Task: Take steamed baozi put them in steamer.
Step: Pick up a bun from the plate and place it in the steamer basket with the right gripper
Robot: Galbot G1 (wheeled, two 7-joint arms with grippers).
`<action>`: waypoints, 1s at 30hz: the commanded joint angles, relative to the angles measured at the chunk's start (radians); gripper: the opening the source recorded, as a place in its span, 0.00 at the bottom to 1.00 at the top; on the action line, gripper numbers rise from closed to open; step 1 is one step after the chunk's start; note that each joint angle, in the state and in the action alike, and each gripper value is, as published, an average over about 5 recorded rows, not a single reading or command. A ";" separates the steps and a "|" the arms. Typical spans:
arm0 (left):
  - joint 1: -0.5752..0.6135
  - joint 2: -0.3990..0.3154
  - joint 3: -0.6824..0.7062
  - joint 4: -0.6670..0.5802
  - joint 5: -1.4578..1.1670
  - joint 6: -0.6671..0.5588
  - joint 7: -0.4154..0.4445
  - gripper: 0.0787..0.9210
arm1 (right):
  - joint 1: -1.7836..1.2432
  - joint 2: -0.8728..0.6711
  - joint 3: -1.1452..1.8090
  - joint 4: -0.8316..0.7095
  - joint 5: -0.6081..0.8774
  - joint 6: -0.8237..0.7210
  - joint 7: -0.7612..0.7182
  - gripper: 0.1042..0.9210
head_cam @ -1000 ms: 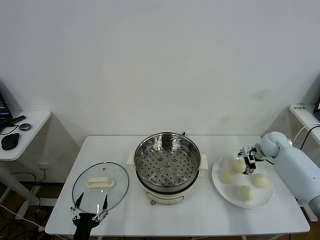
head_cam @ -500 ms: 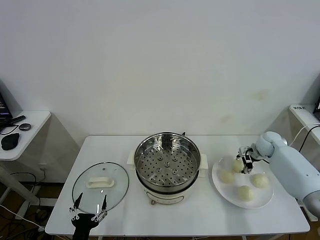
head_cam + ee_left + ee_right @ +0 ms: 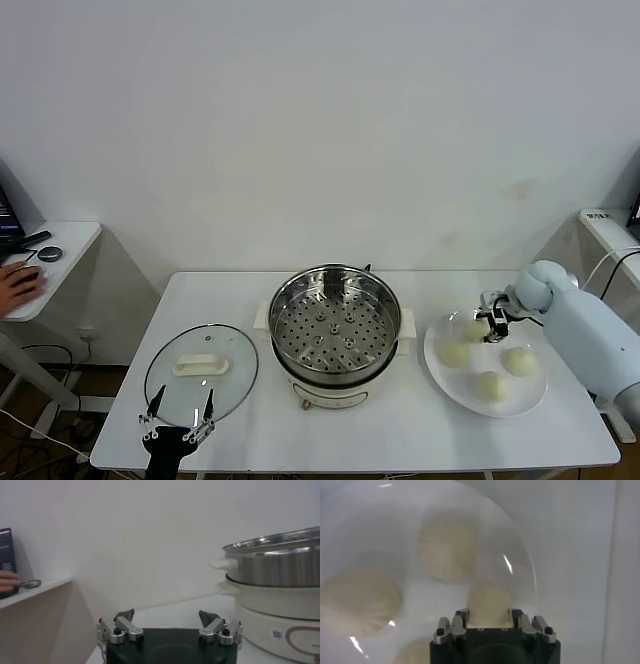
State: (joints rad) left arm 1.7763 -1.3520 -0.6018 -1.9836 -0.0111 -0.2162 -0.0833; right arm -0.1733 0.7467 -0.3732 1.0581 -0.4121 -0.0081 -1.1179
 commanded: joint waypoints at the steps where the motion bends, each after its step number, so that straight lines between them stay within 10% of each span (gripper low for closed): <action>1: 0.000 0.001 0.000 -0.001 0.000 0.000 0.000 0.88 | 0.249 -0.127 -0.196 0.193 0.247 -0.020 -0.007 0.43; 15: -0.014 0.020 -0.009 -0.016 -0.022 0.005 0.005 0.88 | 0.722 0.117 -0.678 0.318 0.587 0.182 -0.005 0.41; 30: -0.019 0.007 -0.035 -0.023 -0.024 0.009 0.007 0.88 | 0.606 0.440 -0.787 0.137 0.190 0.560 0.065 0.41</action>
State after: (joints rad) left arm 1.7591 -1.3470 -0.6328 -2.0090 -0.0337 -0.2070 -0.0755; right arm 0.4223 1.0226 -1.0629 1.2822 -0.0645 0.3362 -1.0783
